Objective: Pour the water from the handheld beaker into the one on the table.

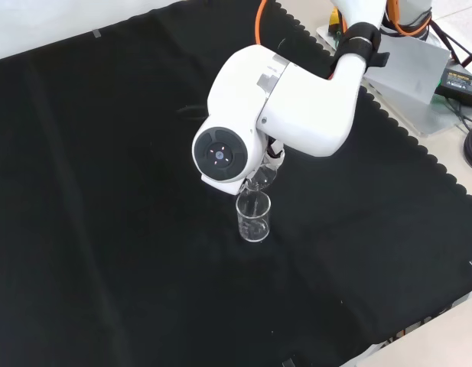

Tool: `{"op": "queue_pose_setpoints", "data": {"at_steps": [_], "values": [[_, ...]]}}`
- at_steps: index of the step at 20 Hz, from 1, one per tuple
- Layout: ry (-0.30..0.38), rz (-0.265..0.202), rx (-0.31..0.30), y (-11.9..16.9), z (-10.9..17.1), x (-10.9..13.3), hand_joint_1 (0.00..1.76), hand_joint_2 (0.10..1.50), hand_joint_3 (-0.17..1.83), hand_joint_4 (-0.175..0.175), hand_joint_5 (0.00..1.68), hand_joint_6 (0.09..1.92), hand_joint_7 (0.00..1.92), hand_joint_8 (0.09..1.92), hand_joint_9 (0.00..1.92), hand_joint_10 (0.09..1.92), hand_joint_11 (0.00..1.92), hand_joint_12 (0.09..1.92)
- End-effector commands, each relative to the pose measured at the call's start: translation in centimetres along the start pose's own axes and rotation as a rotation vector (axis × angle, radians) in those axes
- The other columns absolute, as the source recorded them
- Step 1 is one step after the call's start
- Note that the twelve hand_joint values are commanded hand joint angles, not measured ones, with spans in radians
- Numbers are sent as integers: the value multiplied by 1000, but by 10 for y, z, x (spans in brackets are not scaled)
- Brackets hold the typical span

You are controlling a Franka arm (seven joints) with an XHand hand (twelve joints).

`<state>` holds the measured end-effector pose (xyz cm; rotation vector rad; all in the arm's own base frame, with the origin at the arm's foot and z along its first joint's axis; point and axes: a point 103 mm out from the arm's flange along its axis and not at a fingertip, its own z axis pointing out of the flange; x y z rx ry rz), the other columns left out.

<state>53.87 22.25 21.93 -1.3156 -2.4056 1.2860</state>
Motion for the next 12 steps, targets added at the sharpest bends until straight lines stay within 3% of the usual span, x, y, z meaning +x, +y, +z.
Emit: {"op": "queue_pose_setpoints", "data": {"at_steps": [1,12], "values": [[2,-1,-5,-1,-3,-2,1309,634,719,-175,1213,767,1278,746,1645,519,1322,712],[-5,-2,8,0,-3,-2,1309,634,721,-175,1211,770,1277,749,1645,520,1322,713]]}}
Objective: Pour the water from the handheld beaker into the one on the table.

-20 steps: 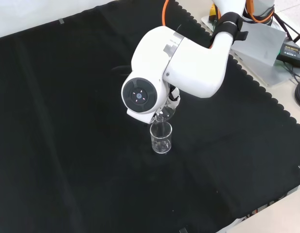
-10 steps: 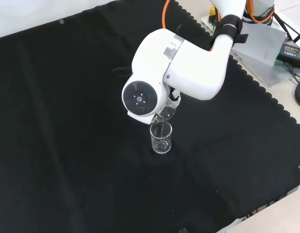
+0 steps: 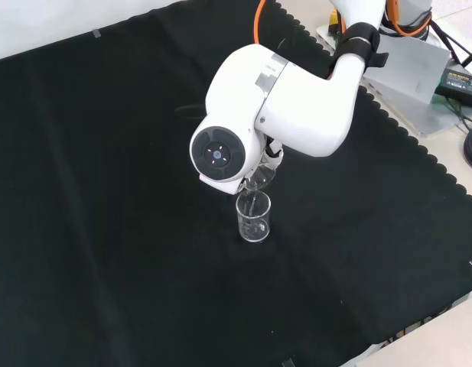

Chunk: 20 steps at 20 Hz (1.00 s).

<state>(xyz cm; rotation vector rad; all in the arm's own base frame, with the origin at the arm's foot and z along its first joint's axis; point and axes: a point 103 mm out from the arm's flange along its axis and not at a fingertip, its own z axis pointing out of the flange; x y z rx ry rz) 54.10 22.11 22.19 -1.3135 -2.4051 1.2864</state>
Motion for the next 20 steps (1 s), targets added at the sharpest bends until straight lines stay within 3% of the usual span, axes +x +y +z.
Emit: {"op": "queue_pose_setpoints", "data": {"at_steps": [1,20], "values": [[-3,-3,6,1,-2,1,1309,634,722,-175,1211,770,1277,749,1645,520,1321,713],[7,-8,13,4,1,4,1309,633,724,-175,1210,774,1275,754,1644,521,1321,714]]}}
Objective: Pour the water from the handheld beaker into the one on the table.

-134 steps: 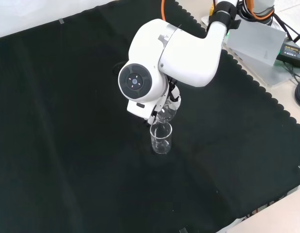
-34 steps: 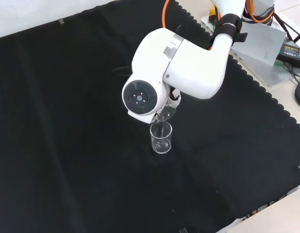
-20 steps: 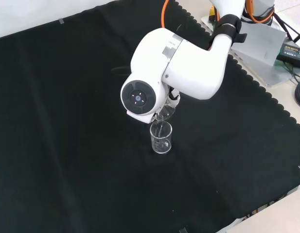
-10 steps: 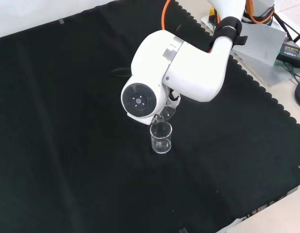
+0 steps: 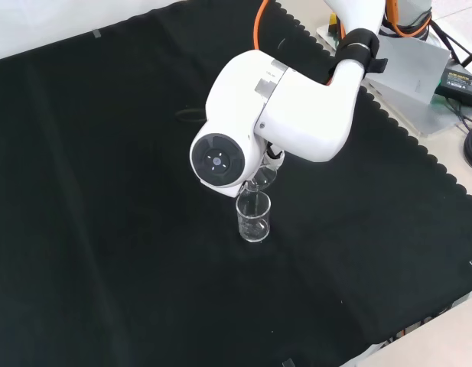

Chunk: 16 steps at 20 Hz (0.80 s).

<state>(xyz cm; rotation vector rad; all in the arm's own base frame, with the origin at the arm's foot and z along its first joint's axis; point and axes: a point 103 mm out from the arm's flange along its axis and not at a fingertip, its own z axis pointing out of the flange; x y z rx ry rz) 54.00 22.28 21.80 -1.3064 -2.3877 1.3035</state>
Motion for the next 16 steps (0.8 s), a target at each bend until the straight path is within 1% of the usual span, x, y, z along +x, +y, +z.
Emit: {"op": "queue_pose_setpoints", "data": {"at_steps": [1,4,10,16], "values": [[5,-7,-7,1,-1,1,1309,633,724,-175,1210,775,1275,754,1644,522,1321,714],[14,-10,-16,-1,2,-2,1309,633,725,-175,1209,775,1275,754,1644,522,1321,714],[-5,-5,-1,1,-6,3,1309,633,726,-175,1209,776,1274,755,1643,522,1321,714],[-4,-1,4,1,-7,5,1309,632,726,-175,1209,777,1274,756,1643,523,1321,715]]}}
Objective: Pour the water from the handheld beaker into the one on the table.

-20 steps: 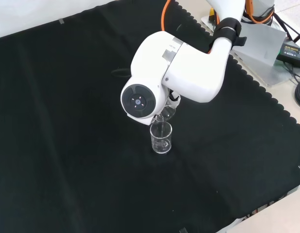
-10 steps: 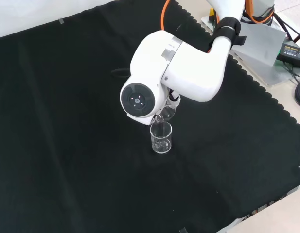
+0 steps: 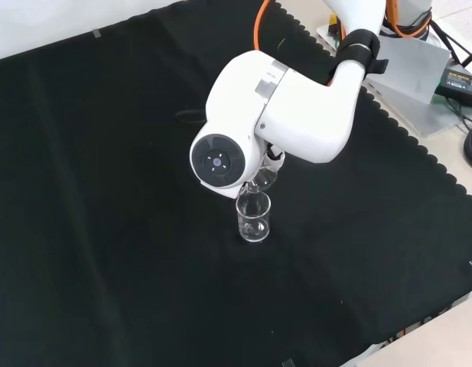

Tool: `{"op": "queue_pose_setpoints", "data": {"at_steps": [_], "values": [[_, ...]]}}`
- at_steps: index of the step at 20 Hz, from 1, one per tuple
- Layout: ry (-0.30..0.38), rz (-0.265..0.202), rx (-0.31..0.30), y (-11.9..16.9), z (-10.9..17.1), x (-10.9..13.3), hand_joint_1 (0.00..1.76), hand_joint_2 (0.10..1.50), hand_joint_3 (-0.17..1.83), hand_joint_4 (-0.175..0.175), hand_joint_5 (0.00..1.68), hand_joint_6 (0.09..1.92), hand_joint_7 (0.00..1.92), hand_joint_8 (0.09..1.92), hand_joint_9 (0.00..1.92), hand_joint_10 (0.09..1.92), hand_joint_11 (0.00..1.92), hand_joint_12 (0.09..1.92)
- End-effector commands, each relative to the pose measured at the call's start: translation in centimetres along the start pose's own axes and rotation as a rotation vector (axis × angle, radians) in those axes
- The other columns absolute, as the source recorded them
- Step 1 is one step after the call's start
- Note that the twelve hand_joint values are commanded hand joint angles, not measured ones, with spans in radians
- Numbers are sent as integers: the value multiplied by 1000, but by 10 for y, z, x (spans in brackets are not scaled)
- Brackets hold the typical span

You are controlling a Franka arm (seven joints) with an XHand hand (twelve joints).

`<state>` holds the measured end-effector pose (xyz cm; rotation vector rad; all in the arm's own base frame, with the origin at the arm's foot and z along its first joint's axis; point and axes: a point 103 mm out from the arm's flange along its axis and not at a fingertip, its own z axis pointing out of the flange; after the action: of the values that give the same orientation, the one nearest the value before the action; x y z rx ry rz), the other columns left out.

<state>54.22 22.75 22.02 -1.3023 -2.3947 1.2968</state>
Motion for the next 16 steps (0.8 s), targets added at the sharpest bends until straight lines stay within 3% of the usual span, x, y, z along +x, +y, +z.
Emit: {"op": "queue_pose_setpoints", "data": {"at_steps": [1,16], "values": [[6,-2,1,-2,1,0,1309,632,727,-175,1209,777,1274,756,1643,523,1321,715],[12,-15,-14,-1,1,4,1309,632,728,-175,1208,779,1273,758,1642,524,1319,715]]}}
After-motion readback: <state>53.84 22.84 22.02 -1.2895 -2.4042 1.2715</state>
